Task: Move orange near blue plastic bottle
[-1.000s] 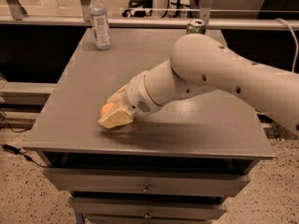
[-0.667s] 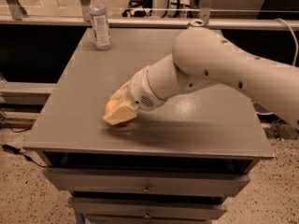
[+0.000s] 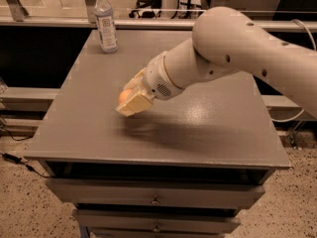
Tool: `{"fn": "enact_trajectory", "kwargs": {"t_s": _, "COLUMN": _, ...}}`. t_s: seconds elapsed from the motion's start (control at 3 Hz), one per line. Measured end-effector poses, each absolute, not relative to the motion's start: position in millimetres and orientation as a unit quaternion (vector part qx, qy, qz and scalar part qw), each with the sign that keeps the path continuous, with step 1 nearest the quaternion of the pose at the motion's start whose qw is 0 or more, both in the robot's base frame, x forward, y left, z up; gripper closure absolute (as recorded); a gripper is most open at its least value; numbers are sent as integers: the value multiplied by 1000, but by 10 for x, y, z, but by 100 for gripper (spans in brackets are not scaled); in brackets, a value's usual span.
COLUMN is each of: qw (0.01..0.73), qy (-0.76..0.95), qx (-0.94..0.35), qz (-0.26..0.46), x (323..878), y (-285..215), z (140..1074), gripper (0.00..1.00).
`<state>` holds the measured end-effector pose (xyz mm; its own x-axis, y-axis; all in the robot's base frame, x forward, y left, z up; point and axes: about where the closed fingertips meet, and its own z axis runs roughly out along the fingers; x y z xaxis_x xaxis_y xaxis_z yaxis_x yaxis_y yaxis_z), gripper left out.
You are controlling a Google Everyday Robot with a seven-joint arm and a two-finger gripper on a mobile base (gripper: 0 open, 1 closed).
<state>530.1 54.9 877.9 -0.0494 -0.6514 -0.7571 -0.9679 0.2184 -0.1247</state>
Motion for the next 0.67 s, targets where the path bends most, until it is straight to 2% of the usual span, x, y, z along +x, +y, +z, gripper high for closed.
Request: {"fn": "enact_trajectory", "kwargs": {"t_s": 0.67, "qw": 431, "qy": 673, "qx": -568, "qz": 197, "x": 5826, "y": 592, "z": 9016, "gripper": 100}}
